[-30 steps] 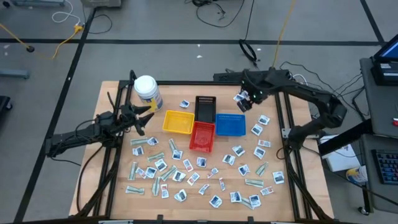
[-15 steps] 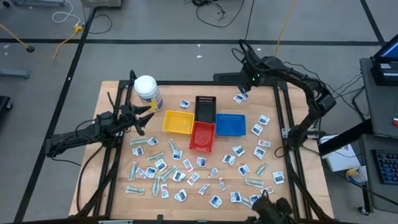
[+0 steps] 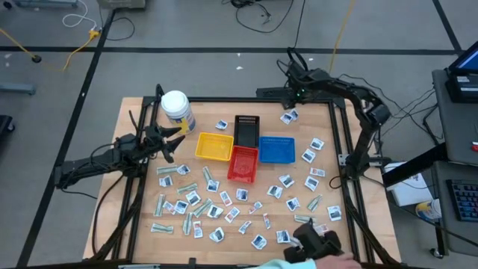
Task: Pick & Place First Aid Supplies
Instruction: Put the alcohol pad into the blue bin
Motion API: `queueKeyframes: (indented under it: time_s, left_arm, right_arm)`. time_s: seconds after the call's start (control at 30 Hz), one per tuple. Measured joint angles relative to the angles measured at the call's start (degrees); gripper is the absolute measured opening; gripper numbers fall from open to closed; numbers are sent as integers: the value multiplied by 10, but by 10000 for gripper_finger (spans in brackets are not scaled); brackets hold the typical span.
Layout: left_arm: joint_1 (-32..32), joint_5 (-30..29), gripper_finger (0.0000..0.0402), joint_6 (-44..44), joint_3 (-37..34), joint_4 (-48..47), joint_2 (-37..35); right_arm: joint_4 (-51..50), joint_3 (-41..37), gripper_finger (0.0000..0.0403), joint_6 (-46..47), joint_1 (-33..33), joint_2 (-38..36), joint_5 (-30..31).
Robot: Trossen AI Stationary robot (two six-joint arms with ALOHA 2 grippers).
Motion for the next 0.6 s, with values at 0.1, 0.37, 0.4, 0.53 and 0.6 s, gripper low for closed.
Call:
queueKeyframes:
  time_s: [0.1,0.37,0.4,0.53,0.6]
  left_arm:
    - [0,0,209,0,0,0,0]
    - [0,0,209,0,0,0,0]
    - [0,0,209,0,0,0,0]
    - [0,0,209,0,0,0,0]
    - [0,0,209,0,0,0,0]
  right_arm:
    - [14,0,267,4,4,21,1]
    - [18,-1,265,16,7,70,1]
    - [18,-1,261,18,7,73,1]
    - [23,-1,219,23,7,74,1]
    - [23,-1,183,26,7,74,1]
